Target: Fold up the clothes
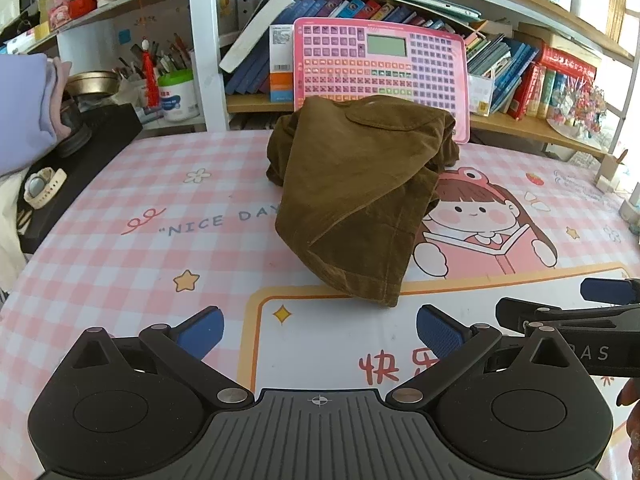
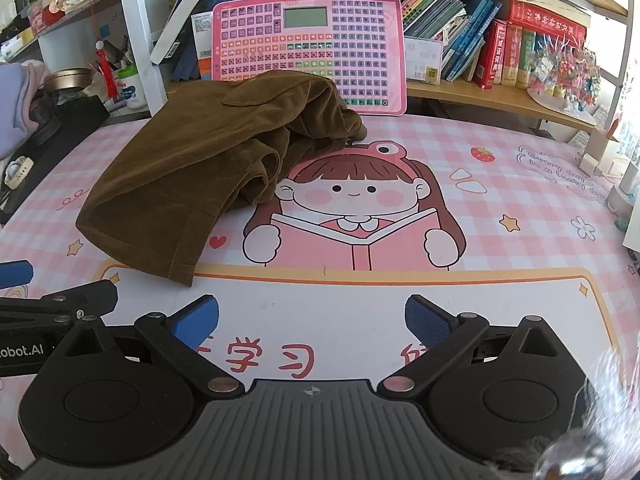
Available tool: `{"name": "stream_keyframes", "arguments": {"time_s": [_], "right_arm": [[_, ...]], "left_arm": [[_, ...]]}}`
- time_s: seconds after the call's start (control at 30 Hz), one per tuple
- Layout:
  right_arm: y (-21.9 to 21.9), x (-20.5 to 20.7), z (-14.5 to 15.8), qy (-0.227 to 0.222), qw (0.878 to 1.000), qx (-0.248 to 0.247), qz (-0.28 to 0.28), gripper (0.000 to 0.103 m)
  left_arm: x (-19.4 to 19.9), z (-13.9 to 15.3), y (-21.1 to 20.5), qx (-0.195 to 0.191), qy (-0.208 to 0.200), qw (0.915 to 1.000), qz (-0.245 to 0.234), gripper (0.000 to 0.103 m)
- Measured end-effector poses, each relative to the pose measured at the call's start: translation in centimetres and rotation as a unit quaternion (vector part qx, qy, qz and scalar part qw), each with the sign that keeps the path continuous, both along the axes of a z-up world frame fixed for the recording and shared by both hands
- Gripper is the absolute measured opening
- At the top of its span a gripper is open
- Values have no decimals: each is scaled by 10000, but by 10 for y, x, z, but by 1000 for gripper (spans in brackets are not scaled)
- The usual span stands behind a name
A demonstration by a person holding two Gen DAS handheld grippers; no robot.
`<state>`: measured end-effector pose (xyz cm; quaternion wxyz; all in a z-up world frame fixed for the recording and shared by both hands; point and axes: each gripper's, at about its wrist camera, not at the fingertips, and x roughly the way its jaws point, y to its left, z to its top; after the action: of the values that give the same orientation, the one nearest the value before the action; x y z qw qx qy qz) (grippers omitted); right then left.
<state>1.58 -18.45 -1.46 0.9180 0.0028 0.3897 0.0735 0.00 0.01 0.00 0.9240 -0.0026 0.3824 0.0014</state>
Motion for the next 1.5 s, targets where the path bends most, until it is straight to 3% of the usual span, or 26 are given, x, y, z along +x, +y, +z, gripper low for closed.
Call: {"name": "stream_keyframes", "arguments": {"time_s": [1.5], "right_arm": [[0,-3,3,-10,9999,4,-100,101]], "left_arm": [[1,0,0,56,109,9999,-21,103]]}}
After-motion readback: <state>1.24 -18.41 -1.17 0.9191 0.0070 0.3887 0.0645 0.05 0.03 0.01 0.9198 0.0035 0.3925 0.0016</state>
